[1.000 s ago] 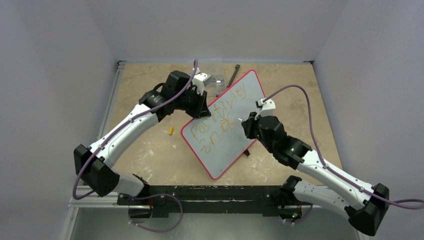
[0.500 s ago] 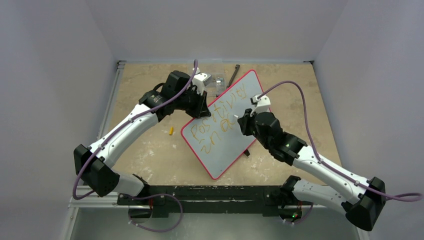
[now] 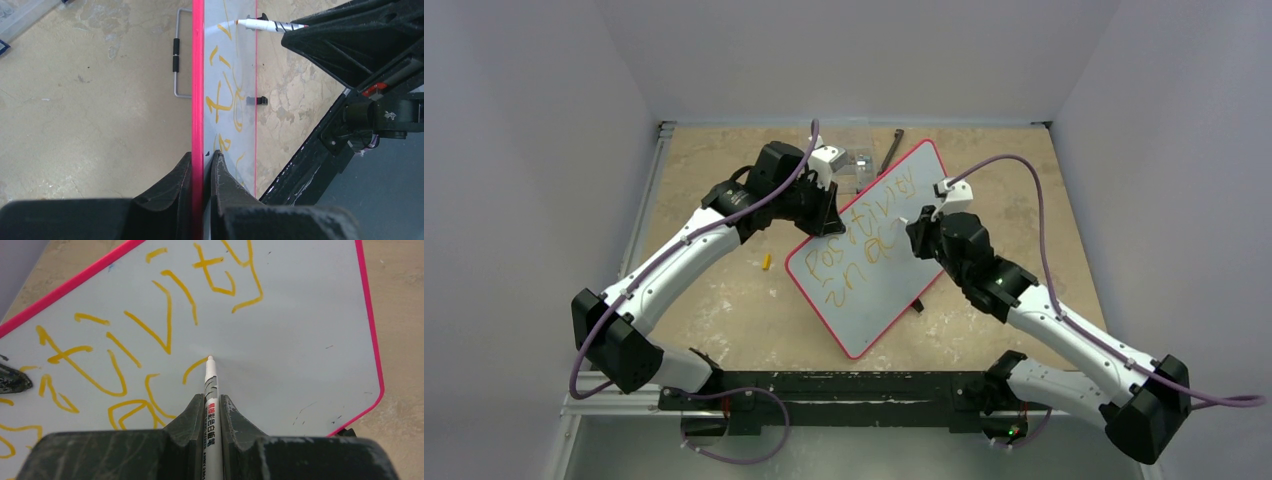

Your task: Write a sentence on the whiteboard

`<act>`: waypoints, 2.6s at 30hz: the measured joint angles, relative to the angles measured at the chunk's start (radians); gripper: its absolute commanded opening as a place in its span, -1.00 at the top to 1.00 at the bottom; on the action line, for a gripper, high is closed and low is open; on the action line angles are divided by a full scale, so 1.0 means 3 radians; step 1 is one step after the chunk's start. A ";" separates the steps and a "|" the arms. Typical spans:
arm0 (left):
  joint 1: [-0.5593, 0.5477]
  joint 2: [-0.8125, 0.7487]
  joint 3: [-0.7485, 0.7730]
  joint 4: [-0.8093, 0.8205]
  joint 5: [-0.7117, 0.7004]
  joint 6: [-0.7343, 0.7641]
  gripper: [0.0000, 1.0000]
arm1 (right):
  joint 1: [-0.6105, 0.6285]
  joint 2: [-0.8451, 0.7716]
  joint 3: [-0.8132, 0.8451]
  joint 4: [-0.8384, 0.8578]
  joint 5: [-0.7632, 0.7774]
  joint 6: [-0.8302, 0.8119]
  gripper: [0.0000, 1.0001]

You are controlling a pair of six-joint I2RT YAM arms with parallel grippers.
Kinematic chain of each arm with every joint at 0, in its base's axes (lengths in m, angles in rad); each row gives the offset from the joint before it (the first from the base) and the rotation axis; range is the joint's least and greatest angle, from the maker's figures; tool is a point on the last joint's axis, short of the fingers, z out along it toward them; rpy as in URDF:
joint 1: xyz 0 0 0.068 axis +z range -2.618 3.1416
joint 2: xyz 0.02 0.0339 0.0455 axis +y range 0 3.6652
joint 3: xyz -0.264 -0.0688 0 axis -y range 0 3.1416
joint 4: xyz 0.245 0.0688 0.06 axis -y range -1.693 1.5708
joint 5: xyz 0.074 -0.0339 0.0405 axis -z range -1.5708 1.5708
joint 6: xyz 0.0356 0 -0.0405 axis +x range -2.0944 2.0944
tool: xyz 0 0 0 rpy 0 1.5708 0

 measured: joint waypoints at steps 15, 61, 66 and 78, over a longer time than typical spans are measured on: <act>-0.0003 0.0000 0.0000 0.0008 0.0013 0.0000 1.00 | -0.0210 -0.0131 0.0019 -0.0048 -0.0378 -0.0036 1.00; 0.0001 0.0003 0.0000 -0.0008 -0.0009 -0.0001 1.00 | -0.0212 -0.0254 -0.0364 0.0067 -0.0463 0.0226 1.00; 0.0001 0.0003 -0.0001 -0.0009 -0.0010 -0.0001 1.00 | -0.0212 -0.0257 -0.0373 -0.0014 -0.0378 0.0298 1.00; 0.0001 0.0000 0.0000 -0.0008 -0.0010 -0.0001 1.00 | -0.0221 -0.0202 -0.0331 -0.0195 -0.0237 0.0337 1.00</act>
